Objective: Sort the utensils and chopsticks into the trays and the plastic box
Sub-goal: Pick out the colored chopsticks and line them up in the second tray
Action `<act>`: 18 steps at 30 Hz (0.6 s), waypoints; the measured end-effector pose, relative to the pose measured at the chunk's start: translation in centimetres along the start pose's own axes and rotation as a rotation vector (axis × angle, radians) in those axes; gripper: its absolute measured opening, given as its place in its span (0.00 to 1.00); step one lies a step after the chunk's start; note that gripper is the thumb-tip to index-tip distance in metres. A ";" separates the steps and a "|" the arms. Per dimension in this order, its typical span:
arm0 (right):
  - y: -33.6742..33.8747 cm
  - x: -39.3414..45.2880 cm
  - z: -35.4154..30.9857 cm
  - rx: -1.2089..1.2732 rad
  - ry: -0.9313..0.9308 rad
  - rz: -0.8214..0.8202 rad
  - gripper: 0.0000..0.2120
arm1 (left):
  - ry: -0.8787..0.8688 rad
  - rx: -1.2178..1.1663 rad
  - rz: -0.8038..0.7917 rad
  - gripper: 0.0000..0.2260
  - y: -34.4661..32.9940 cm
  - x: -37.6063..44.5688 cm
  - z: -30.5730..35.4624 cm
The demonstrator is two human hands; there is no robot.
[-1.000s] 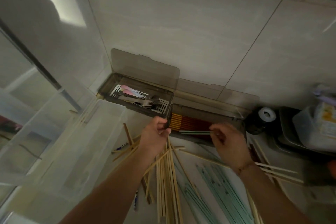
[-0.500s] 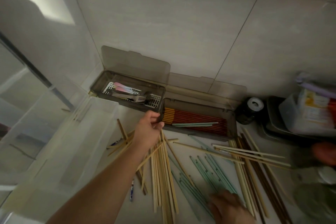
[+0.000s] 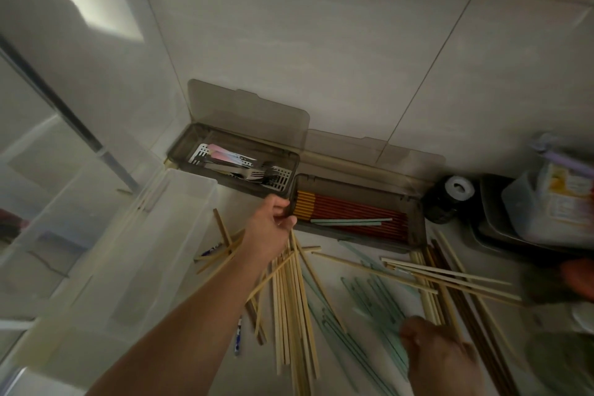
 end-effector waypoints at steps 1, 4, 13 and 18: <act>0.7 1.1 0.1 0.051 0.055 0.018 0.10 | 0.003 -0.001 -0.006 0.11 0.0 0.1 0.0; 3.8 4.8 -0.4 0.377 0.222 0.124 0.14 | 0.004 -0.008 -0.024 0.11 0.1 0.2 0.0; 6.5 17.5 -8.5 0.172 0.507 0.106 0.09 | 0.027 -0.031 -0.031 0.12 0.1 0.0 0.0; 3.5 19.8 -10.6 0.028 0.606 -0.033 0.09 | 0.025 -0.030 -0.042 0.11 0.1 0.1 -0.1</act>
Point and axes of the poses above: each hand's wrist, its own x-axis towards the middle knuckle, its own y-axis out of the back of the hand, z = x × y, the point moved 6 cm from there along x, towards the middle knuckle, and after that the axes turned 2 degrees about -x, right-handed, at the moved point
